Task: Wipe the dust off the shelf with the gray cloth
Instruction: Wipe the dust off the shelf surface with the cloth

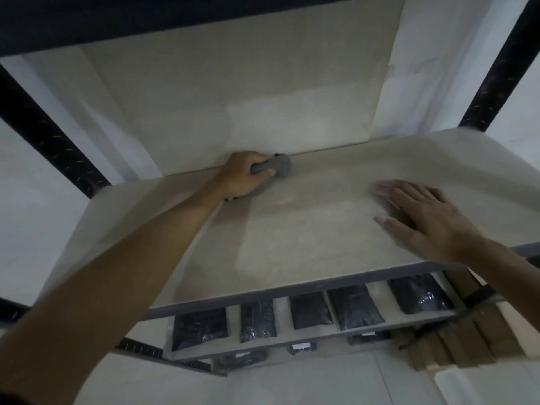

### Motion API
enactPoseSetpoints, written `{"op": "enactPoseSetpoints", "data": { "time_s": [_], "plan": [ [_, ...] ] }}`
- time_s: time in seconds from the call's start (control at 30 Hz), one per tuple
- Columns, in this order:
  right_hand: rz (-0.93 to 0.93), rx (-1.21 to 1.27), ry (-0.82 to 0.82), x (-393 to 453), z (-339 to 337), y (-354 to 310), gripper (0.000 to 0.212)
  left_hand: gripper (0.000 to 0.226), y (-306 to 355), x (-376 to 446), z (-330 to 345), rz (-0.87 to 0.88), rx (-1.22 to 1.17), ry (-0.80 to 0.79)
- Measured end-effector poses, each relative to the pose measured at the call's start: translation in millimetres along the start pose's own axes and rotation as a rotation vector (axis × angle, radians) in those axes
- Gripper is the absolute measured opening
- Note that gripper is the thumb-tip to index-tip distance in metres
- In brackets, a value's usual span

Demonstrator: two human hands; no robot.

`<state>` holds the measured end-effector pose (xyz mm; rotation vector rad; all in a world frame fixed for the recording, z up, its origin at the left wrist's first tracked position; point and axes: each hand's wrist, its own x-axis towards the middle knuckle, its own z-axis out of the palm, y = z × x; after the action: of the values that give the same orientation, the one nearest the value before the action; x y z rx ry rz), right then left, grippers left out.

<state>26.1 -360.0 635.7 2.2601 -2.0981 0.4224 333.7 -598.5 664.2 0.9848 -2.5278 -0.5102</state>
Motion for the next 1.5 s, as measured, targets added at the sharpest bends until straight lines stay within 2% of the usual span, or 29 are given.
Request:
{"op": "enactPoseSetpoints", "data": {
  "time_s": [0.07,0.17,0.23,0.3,0.37,0.43,0.57,0.7,0.8,0.9,1.03,1.2,1.4,1.5],
  "plan": [
    [0.007,0.007,0.005,-1,-3,-3,0.061,0.009,7,-11,2,0.042,-0.059,-0.104],
    [0.009,0.024,-0.003,-1,-7,-8,0.066,0.032,23,-18,-10,0.1,-0.067,-0.282],
    [0.009,0.034,0.004,-1,-7,-9,0.068,0.029,25,-11,-19,0.106,-0.068,-0.206],
    [0.014,0.041,0.001,-1,-8,-9,0.068,0.012,17,-1,-17,0.056,-0.092,-0.097],
    [0.013,0.044,-0.005,-1,-7,-8,0.068,0.03,17,1,-5,0.037,-0.043,-0.036],
    [0.007,0.032,-0.005,-1,-4,-6,0.067,0.033,20,-7,7,0.068,-0.004,-0.011],
    [0.011,0.026,-0.01,-1,-1,-3,0.064,0.036,37,-36,14,0.124,-0.109,-0.034],
    [0.013,0.032,-0.006,-2,0,-1,0.064,0.027,50,-60,20,0.266,-0.155,-0.156],
    [0.012,0.038,0.0,-1,0,-2,0.064,0.025,44,-37,4,0.185,-0.172,-0.049],
    [0.014,0.032,-0.005,-1,0,-1,0.063,0.025,29,-8,-5,0.166,0.008,0.051],
    [0.016,0.023,-0.001,-1,2,0,0.063,0.023,19,-10,10,0.191,0.067,0.03],
    [0.018,0.012,-0.022,-1,3,2,0.062,0.034,44,-49,19,0.266,-0.024,-0.031],
    [0.03,-0.002,-0.013,0,3,2,0.059,0.031,69,-88,27,0.4,-0.109,-0.15],
    [0.023,-0.001,0.0,1,3,-1,0.058,0.027,65,-74,16,0.375,-0.16,-0.055]
  ]
}}
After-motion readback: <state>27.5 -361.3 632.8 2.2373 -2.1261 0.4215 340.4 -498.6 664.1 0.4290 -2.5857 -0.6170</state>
